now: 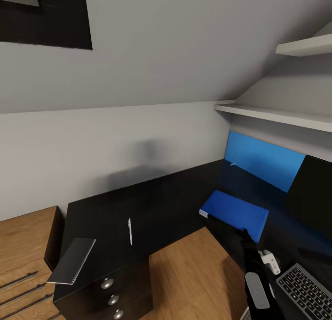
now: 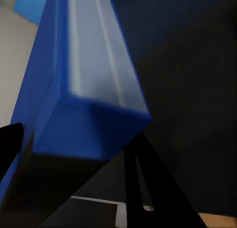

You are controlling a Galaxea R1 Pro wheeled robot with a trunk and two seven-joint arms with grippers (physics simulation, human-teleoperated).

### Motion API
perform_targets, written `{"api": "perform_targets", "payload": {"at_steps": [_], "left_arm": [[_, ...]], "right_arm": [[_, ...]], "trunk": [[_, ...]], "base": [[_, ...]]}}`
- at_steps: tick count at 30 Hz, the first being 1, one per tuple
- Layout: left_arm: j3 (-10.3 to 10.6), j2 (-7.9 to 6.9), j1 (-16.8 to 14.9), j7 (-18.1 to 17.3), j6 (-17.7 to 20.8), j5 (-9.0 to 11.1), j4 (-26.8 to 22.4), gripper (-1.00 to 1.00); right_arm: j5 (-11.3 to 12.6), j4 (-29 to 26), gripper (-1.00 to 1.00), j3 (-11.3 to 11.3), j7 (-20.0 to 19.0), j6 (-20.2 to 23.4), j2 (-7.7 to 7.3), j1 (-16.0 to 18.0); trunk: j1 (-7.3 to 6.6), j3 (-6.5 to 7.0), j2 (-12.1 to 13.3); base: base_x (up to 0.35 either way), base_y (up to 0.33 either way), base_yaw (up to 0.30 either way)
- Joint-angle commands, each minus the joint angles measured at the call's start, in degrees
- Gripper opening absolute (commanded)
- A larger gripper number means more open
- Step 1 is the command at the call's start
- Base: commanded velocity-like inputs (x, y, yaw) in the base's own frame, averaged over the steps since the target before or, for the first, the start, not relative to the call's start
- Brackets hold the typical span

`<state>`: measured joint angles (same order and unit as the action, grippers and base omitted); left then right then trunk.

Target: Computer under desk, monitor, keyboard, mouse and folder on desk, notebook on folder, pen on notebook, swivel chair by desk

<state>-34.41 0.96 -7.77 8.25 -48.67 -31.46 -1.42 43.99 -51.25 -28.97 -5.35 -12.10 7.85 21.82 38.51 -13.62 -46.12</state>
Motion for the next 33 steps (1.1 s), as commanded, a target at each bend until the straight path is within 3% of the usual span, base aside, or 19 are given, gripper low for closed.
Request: {"api": "perform_targets", "payload": {"at_steps": [1, 8, 15, 33], "left_arm": [[-0.1, 0.01, 0.0, 0.5, -0.1, -0.6, 0.0, 1.00], [-0.1, 0.08, 0.0, 0.5, -0.1, -0.6, 0.0, 1.00], [-0.1, 0.09, 0.0, 0.5, -0.2, -0.6, 0.0, 1.00], [-0.2, 1.22, -0.1, 0.5, 0.0, -0.6, 0.0, 1.00]], "right_arm": [[0.7, 0.3, -1.00, -0.2, -0.3, -0.1, 0.05, 0.1], [0.8, 0.9, -1.00, -0.2, 0.8, -3.5, 0.13, 0.1], [0.8, 1.0, -1.00, -0.3, 2.5, -6.0, 1.85, 0.1], [0.9, 1.0, -1.00, -0.4, 2.6, -6.0, 1.84, 0.1]], "trunk": [[0.01, -0.08, -0.1], [0.01, -0.08, -0.1], [0.01, -0.08, -0.1], [0.01, -0.08, -0.1]], "base": [[0.000, 0.000, 0.000], [0.000, 0.000, 0.000], [0.000, 0.000, 0.000], [0.000, 0.000, 0.000]]}}
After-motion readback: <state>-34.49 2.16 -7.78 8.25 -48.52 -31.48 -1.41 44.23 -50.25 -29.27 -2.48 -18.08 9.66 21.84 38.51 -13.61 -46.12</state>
